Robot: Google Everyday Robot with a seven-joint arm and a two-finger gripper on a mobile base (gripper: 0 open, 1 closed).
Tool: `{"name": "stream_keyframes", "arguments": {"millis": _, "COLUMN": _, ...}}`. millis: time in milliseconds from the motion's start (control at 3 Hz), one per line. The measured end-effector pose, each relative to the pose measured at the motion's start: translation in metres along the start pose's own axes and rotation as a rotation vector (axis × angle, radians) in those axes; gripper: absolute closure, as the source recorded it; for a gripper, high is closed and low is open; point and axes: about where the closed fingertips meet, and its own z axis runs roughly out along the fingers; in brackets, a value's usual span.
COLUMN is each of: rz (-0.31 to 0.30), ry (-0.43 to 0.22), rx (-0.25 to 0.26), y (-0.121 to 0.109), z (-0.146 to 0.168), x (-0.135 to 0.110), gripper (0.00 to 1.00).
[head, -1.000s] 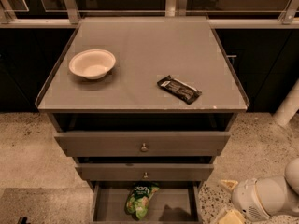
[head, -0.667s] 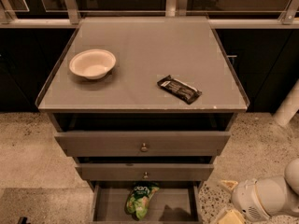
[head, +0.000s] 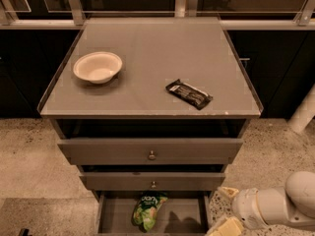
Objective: Pick green rice chip bag from bottom drawer and place on counter
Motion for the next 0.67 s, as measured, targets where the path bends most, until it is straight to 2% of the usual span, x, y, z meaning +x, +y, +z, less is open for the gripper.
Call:
{"name": "stream_keyframes", "arguments": {"millis": 333, "rz": -0.03, "ry": -0.066, "rx": -0.019, "y": -0.009, "z": 0.036, "x": -0.006, "gripper": 0.0}}
{"name": "stream_keyframes", "arguments": {"millis": 667, "rz": -0.025, "ry": -0.073, "rx": -0.031, "y": -0.015, "z": 0.071, "x": 0.003, "gripper": 0.0}}
